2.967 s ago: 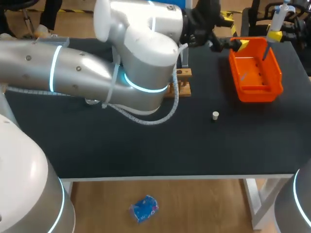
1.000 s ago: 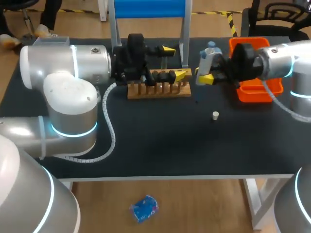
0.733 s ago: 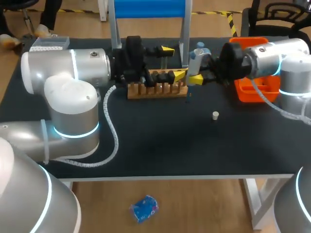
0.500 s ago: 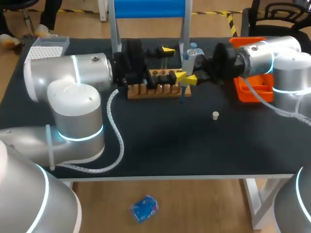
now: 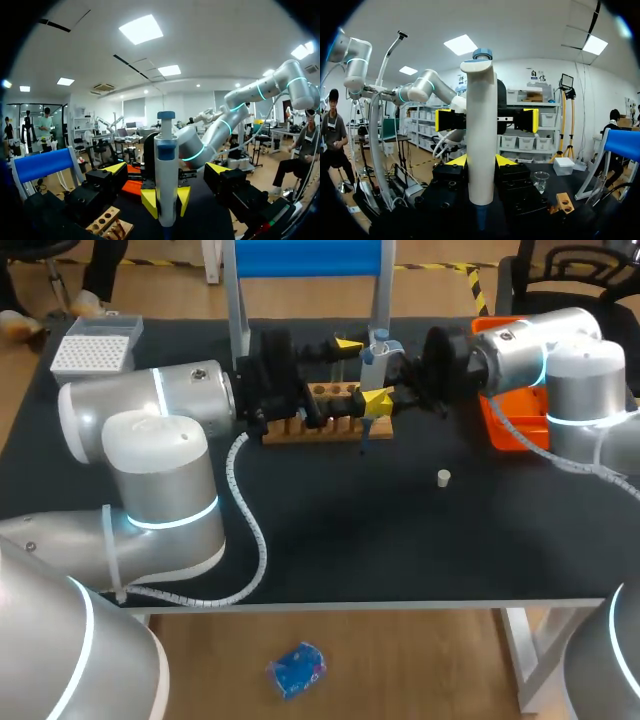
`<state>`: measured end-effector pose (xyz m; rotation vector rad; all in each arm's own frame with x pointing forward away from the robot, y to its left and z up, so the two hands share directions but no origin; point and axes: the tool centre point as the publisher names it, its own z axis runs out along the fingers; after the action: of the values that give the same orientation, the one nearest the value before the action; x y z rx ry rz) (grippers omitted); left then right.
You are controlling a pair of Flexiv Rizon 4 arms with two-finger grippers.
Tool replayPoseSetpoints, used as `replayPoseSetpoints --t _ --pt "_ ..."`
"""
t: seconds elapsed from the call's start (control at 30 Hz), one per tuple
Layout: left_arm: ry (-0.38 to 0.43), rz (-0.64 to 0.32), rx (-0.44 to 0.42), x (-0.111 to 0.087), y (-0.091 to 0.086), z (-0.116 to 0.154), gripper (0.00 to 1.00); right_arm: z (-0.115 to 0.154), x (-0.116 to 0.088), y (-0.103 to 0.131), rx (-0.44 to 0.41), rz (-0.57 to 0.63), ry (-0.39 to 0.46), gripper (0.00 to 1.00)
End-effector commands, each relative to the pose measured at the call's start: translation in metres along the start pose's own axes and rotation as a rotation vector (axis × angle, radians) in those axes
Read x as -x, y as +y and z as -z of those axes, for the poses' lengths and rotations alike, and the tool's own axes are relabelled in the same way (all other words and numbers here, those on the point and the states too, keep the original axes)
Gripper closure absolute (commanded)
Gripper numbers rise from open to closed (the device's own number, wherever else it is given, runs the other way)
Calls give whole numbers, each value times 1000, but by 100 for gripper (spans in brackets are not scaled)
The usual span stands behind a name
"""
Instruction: Invert the test tube, pick up the pipette, mount the tip to pipette, aspirate from beaker and dispense into the tube, eject the tip, return the pipette, and cap with the stopper.
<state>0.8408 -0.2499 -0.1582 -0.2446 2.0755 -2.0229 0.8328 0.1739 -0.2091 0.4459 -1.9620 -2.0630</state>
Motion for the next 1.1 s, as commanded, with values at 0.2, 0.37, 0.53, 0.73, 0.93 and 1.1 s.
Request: replayPoseSetpoints --t 0.2,0.37,0.53,0.73,0.93,1.1 --pt "2 1 -8 0 6 2 0 -6 9 -5 -7 -14 33 100" --pt "0 4 -1 0 8 4 0 -6 10 -5 -21 -24 38 100" --pt "-2 6 1 0 10 4 1 -6 10 -6 -30 -32 42 100" --pt "-1 8 -4 0 12 3 2 -8 9 -8 -35 -40 51 100" --pt "-2 6 -9 -1 12 2 5 -10 9 -10 -33 -46 57 100" --pt "-3 5 -7 0 12 2 25 -10 8 -10 -32 -49 59 100"
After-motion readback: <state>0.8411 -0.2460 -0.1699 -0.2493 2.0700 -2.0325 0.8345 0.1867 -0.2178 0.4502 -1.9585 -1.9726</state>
